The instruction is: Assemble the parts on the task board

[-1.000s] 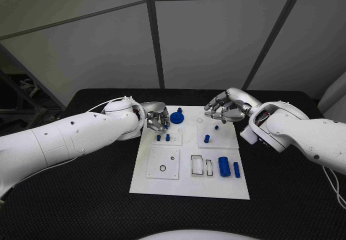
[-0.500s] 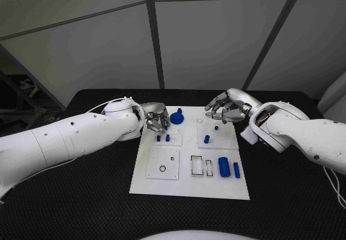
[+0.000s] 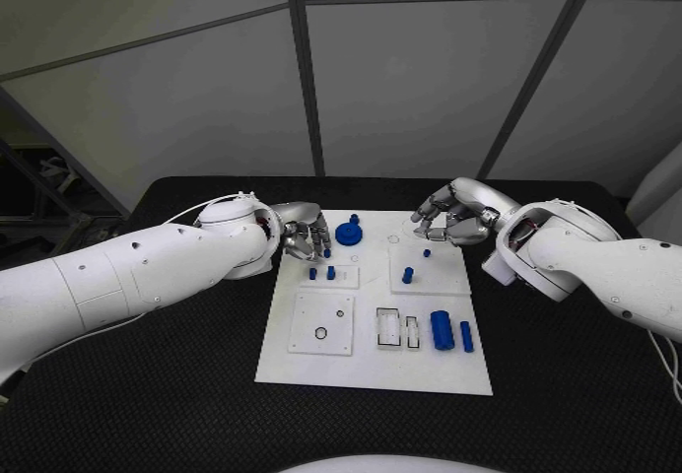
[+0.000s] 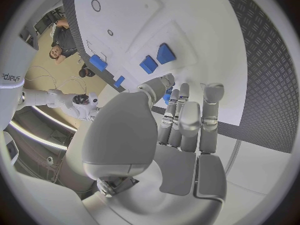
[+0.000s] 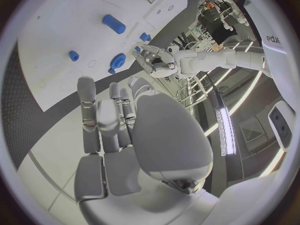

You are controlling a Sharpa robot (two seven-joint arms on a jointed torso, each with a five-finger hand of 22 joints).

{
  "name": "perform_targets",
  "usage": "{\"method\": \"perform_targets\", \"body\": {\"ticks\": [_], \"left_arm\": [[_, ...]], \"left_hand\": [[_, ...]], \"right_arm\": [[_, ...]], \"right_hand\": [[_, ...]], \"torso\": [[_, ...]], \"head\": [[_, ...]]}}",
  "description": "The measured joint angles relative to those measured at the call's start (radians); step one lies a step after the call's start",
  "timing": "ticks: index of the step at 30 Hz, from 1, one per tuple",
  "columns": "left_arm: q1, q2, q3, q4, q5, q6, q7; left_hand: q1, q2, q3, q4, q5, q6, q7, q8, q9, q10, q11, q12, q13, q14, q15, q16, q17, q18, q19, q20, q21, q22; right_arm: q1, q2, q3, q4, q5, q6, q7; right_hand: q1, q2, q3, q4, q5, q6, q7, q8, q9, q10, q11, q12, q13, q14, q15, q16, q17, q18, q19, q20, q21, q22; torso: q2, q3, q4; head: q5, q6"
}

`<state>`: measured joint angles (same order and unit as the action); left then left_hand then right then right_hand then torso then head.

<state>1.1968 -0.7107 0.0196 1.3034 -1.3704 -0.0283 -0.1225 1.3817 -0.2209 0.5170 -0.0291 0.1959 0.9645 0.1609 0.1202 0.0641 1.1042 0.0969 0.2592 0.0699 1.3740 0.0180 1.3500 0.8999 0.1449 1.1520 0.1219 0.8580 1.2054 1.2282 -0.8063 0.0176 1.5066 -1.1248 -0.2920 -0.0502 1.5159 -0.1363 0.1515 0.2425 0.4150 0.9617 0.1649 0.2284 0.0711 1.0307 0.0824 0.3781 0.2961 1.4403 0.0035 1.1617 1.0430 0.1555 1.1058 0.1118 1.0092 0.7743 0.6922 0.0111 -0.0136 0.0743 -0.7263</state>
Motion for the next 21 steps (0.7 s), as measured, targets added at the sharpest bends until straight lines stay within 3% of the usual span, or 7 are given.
{"method": "perform_targets", "body": {"ticks": [10,11,14,15,16,17,21], "left_arm": [[0.0,-0.065,0.002,0.026,0.019,-0.029,0.003],[0.0,-0.073,0.002,0.03,0.028,-0.036,0.007],[-0.001,-0.103,0.003,0.043,0.098,-0.071,0.025],[-0.001,-0.112,0.003,0.047,0.131,-0.084,0.033],[-0.001,-0.122,0.003,0.052,0.167,-0.097,0.042],[-0.001,-0.13,0.003,0.056,0.205,-0.111,0.052],[-0.001,-0.161,0.003,0.076,0.394,-0.162,0.11]], "left_hand": [[0.0,0.0,0.0,0.0,0.0,0.0,0.0,0.0,0.001,-0.011,0.004,-0.005,0.0,-0.014,0.003,-0.018,-0.038,0.001,-0.032,0.002,-0.052,-0.025],[-0.004,0.003,0.0,0.0,0.0,0.003,0.002,0.0,0.003,-0.011,0.004,-0.005,0.0,-0.023,0.005,-0.019,-0.047,0.045,-0.054,0.002,-0.081,-0.039],[-0.012,0.001,-0.004,0.004,0.0,0.031,0.004,0.012,0.006,-0.011,0.004,-0.005,0.002,-0.057,0.006,-0.047,-0.103,0.047,-0.104,0.004,-0.148,-0.073],[-0.012,0.002,-0.004,0.004,0.0,0.04,0.005,0.017,0.007,-0.011,0.004,-0.002,0.004,-0.089,0.007,-0.078,-0.155,0.047,-0.116,0.004,-0.162,-0.081],[-0.008,0.006,-0.002,0.002,0.0,0.048,0.007,0.024,0.007,-0.008,0.006,0.006,0.006,-0.178,0.006,-0.171,-0.322,0.047,-0.132,0.003,-0.179,-0.09],[-0.002,0.011,0.001,-0.001,0.0,0.053,0.01,0.024,0.007,-0.006,0.008,0.013,0.008,-0.226,0.006,-0.232,-0.397,0.047,-0.144,0.003,-0.194,-0.098],[0.004,0.017,-0.01,-0.013,-0.004,0.054,0.011,0.028,0.004,-0.006,0.008,0.031,0.009,-0.274,0.01,-0.388,-0.513,0.047,-0.188,0.006,-0.252,-0.133]], "right_arm": [[0.0,-0.013,0.0,-0.005,-0.26,0.021,-0.058],[0.0,-0.012,0.0,-0.007,-0.285,0.023,-0.064],[-0.001,-0.006,0.0,-0.017,-0.359,0.029,-0.08],[-0.001,-0.002,0.0,-0.02,-0.378,0.031,-0.085],[-0.002,0.001,0.0,-0.022,-0.397,0.032,-0.089],[-0.003,0.004,0.0,-0.025,-0.415,0.034,-0.094],[-0.013,0.015,-0.001,-0.037,-0.48,0.041,-0.11]], "right_hand": [[0.019,-0.013,0.037,-0.02,-0.059,0.02,-0.004,-0.03,-0.003,0.033,0.011,-0.116,-0.094,0.021,0.007,0.056,0.051,0.0,0.05,-0.004,0.081,0.102],[0.02,-0.015,0.037,-0.02,-0.061,0.02,-0.004,-0.035,-0.004,0.033,0.01,-0.123,-0.101,0.021,0.007,0.06,0.057,0.0,0.053,-0.006,0.083,0.108],[0.023,-0.017,0.04,-0.023,-0.069,0.02,-0.004,-0.042,-0.004,0.033,0.01,-0.135,-0.113,0.021,0.007,0.07,0.067,0.0,0.058,-0.001,0.096,0.121],[0.023,-0.017,0.04,-0.023,-0.07,0.02,-0.004,-0.044,-0.004,0.033,0.01,-0.137,-0.116,0.021,0.007,0.071,0.07,0.0,0.06,-0.003,0.096,0.124],[0.023,-0.017,0.042,-0.025,-0.074,0.02,-0.004,-0.047,-0.004,0.033,0.01,-0.142,-0.12,0.021,0.007,0.075,0.072,0.0,0.061,-0.005,0.1,0.127],[0.023,-0.017,0.043,-0.026,-0.075,0.02,-0.004,-0.047,-0.004,0.033,0.01,-0.146,-0.123,0.021,0.007,0.078,0.074,0.0,0.062,-0.005,0.101,0.13],[0.023,-0.017,0.043,-0.027,-0.084,0.02,-0.004,-0.058,-0.004,0.033,0.01,-0.156,-0.136,0.021,0.007,0.083,0.082,-0.016,0.065,-0.001,0.108,0.14]], "torso": [[0.0,0.0005,0.0],[0.0,0.0006,0.0],[0.0,0.0007,-0.0001],[0.0,0.0007,-0.0005],[0.0,0.0007,-0.0008],[0.0,0.0007,-0.0011],[0.0,0.0005,-0.0011]], "head": [[-0.009,0.008],[-0.014,0.01],[-0.028,0.014],[-0.034,0.016],[-0.037,0.018],[-0.04,0.019],[-0.048,0.024]]}}
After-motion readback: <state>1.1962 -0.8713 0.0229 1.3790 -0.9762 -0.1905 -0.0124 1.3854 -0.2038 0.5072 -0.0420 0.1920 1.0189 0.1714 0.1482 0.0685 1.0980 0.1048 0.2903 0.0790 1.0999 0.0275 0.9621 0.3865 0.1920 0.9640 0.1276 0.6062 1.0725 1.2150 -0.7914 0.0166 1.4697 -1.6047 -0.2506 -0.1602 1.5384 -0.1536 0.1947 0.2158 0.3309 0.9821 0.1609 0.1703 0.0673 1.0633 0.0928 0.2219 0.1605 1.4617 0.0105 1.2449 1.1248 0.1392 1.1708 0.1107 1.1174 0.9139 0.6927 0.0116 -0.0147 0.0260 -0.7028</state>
